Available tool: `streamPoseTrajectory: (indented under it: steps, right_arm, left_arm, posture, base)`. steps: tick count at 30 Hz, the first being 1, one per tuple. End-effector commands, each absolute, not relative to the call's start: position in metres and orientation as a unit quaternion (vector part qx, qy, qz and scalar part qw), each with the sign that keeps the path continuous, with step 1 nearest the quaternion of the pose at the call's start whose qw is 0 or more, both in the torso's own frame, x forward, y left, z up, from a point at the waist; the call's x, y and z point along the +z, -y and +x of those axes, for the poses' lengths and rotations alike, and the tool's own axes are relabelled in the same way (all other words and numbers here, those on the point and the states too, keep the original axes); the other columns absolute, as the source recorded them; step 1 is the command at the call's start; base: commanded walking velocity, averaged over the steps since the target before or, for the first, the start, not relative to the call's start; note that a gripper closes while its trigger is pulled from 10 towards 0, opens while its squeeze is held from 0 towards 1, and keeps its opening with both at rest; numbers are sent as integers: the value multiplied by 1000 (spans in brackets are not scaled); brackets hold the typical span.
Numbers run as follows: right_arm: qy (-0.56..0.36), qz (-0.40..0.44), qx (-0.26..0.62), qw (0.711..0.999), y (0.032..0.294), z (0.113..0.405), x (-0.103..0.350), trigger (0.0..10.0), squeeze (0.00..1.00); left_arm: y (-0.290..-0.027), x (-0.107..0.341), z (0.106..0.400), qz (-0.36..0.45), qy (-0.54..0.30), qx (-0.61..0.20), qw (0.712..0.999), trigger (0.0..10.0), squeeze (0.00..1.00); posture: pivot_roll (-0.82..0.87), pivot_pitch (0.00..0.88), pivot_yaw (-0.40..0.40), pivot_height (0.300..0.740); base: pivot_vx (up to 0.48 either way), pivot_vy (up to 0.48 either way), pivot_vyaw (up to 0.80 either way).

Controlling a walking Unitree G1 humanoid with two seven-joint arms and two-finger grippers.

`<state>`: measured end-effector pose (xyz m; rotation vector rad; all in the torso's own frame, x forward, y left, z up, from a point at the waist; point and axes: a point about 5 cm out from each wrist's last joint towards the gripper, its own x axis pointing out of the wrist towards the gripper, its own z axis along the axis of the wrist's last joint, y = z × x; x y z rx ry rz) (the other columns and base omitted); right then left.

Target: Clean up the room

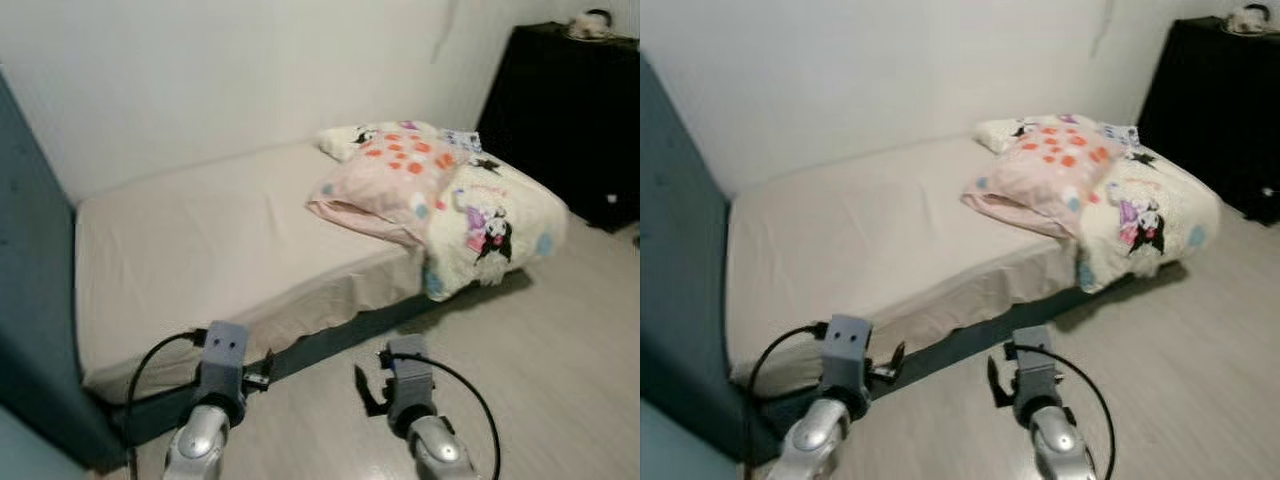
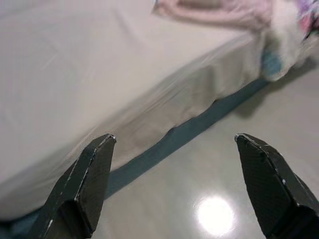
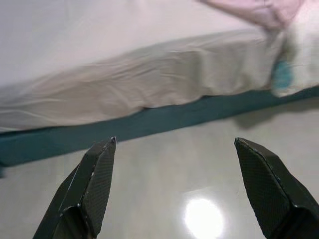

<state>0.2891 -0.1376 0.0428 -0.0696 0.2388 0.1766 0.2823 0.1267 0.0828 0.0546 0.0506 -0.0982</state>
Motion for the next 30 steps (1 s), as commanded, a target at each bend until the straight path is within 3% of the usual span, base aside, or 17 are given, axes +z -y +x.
streamPoseTrajectory:
  steps: [1,19,30]
  right_arm:
    - [-128,-28,101,986,129,285,38,10000,0]
    - [-123,-26,107,986,128,284,39,10000,0]
    - [-122,-27,109,986,127,284,39,10000,0]
  left_arm:
    - [-133,76,278,32,-36,-34,998,10000,0]
    - [-126,76,275,12,-34,-58,998,10000,0]
    - [-125,74,274,14,-38,-64,997,10000,0]
  posture:
    - [-18,127,-9,740]
    - [-25,120,-10,740]
    - [-25,114,-10,740]
  base:
    - [0,0,0]
    - [0,0,0]
    - [275,0,0]
